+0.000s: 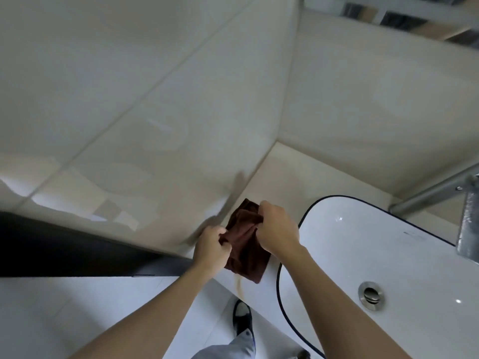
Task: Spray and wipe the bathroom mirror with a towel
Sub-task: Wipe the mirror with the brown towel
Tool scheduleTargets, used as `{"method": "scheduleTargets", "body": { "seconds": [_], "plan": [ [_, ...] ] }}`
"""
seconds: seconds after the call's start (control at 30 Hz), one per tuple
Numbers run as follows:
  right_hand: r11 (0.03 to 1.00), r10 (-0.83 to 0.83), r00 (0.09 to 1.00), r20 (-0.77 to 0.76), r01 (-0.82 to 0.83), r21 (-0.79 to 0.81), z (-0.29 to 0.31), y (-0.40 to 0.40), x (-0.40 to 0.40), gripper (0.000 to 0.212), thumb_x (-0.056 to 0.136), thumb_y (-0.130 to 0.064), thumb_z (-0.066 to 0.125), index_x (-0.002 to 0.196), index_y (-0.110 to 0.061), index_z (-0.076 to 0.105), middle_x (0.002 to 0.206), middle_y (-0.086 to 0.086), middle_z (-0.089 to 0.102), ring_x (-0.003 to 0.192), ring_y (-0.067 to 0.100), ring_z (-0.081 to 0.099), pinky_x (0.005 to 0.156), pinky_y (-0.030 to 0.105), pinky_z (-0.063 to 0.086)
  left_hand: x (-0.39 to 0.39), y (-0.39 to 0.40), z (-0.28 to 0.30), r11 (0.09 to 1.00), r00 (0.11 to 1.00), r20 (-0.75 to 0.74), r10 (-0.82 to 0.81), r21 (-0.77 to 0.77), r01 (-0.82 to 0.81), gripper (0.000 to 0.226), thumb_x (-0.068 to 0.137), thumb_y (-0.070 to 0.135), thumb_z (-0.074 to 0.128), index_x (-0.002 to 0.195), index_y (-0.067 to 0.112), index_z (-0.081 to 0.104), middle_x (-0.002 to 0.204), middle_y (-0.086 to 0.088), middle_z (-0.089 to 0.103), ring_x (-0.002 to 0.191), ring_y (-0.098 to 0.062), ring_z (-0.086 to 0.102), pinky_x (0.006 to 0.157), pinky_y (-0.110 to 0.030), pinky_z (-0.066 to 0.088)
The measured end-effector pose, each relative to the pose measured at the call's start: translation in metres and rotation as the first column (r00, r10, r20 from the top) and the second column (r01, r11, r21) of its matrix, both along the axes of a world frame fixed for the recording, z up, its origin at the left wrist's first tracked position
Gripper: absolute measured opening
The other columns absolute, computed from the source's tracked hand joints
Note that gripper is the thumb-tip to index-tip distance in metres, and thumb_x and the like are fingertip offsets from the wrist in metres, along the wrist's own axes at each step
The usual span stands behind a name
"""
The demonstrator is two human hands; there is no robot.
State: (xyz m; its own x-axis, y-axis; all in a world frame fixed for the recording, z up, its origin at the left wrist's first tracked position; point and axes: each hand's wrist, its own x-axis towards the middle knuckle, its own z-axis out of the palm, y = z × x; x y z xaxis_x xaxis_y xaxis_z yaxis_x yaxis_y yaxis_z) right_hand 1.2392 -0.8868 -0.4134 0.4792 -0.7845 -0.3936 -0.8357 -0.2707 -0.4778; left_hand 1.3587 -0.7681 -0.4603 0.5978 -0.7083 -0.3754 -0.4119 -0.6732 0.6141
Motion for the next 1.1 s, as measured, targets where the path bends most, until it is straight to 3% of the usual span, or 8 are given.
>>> {"method": "scheduleTargets", "body": {
  "seconds": [0.1,0.2,0.3,0.53,0.7,0.9,1.0,1.1],
  "plan": [
    [0.98,-0.197,0.947,0.255,0.198,0.024,0.029,-0.006,-0.018,0.011,0.082,-0.008,0.058,0.084,-0.016,0.051,0.079,0.001,0.06,0.073,0.028,0.058,0.058,0.035,0.044,-0.007,-0.012,0.041,0.981,0.998,0.033,0.06,-0.189,-0.052,0.021,0.078,0.003,0.057,0.084,0.023,0.059,0.089,0.0,0.063,0.081,-0.018,0.056,0.062,-0.014,0.038],
    [0.954,-0.284,0.837,0.467,0.296,0.049,0.067,-0.01,-0.035,0.013,0.086,-0.009,0.067,0.084,-0.012,0.054,0.073,-0.001,0.062,0.07,0.021,0.057,0.062,0.032,0.046,-0.017,-0.032,0.096,0.924,0.999,0.042,0.024,-0.383,-0.007,0.022,0.082,0.003,0.053,0.083,0.026,0.054,0.077,0.004,0.059,0.076,-0.013,0.053,0.061,-0.014,0.035],
    [0.947,-0.228,0.778,0.586,0.316,-0.052,0.109,-0.017,-0.048,0.012,0.092,-0.013,0.065,0.086,-0.016,0.055,0.075,-0.004,0.066,0.069,0.012,0.062,0.066,0.036,0.053,-0.024,-0.06,0.159,0.837,0.999,0.042,-0.026,-0.546,0.044,0.029,0.091,0.002,0.049,0.092,0.03,0.052,0.073,0.014,0.059,0.067,-0.002,0.055,0.062,-0.012,0.038],
    [0.734,-0.041,0.755,0.654,0.467,-0.493,0.218,-0.051,-0.094,0.008,0.091,-0.017,0.067,0.095,-0.019,0.06,0.094,-0.004,0.06,0.076,0.015,0.063,0.067,0.044,0.056,-0.059,-0.124,0.303,0.565,0.966,0.083,-0.246,-0.798,0.212,0.021,0.097,0.01,0.059,0.108,0.025,0.069,0.103,0.015,0.073,0.099,-0.001,0.066,0.086,-0.013,0.048],
    [0.47,0.031,0.638,0.769,0.67,-0.575,0.278,-0.04,-0.13,0.02,0.091,-0.018,0.067,0.105,-0.016,0.053,0.104,-0.003,0.047,0.084,0.006,0.048,0.073,0.018,0.041,-0.108,-0.162,0.379,0.386,0.94,0.141,-0.311,-0.885,0.261,0.027,0.084,0.005,0.074,0.089,0.032,0.074,0.087,0.018,0.074,0.088,0.001,0.069,0.083,-0.012,0.048],
    [0.688,0.016,0.571,0.821,0.589,-0.424,0.278,-0.024,-0.137,0.065,0.085,-0.04,0.067,0.137,-0.033,0.028,0.135,-0.008,0.047,0.122,0.011,0.054,0.099,0.035,0.049,-0.163,-0.17,0.417,0.304,0.871,0.269,-0.41,-0.861,0.409,0.033,0.081,-0.004,0.068,0.088,0.027,0.075,0.088,0.018,0.073,0.089,0.006,0.066,0.079,-0.003,0.044],
    [0.657,0.093,0.535,0.84,0.601,-0.456,0.292,-0.038,-0.138,0.078,0.093,-0.017,0.06,0.151,-0.041,0.012,0.157,-0.005,0.034,0.144,0.009,0.038,0.115,0.034,0.038,-0.173,-0.17,0.442,0.247,0.842,0.298,-0.449,-0.865,0.438,0.036,0.082,-0.007,0.065,0.092,0.025,0.076,0.092,0.016,0.075,0.092,0.004,0.068,0.088,-0.014,0.052],
    [0.528,0.192,0.517,0.834,0.662,-0.532,0.323,-0.059,-0.145,0.091,0.094,-0.002,0.053,0.153,-0.05,0.004,0.162,-0.01,0.025,0.151,0.008,0.028,0.122,0.033,0.029,-0.176,-0.169,0.481,0.114,0.784,0.337,-0.52,-0.883,0.455,0.035,0.083,-0.009,0.064,0.1,0.02,0.075,0.098,0.01,0.076,0.096,-0.001,0.07,0.093,-0.023,0.055]
  ]
}}
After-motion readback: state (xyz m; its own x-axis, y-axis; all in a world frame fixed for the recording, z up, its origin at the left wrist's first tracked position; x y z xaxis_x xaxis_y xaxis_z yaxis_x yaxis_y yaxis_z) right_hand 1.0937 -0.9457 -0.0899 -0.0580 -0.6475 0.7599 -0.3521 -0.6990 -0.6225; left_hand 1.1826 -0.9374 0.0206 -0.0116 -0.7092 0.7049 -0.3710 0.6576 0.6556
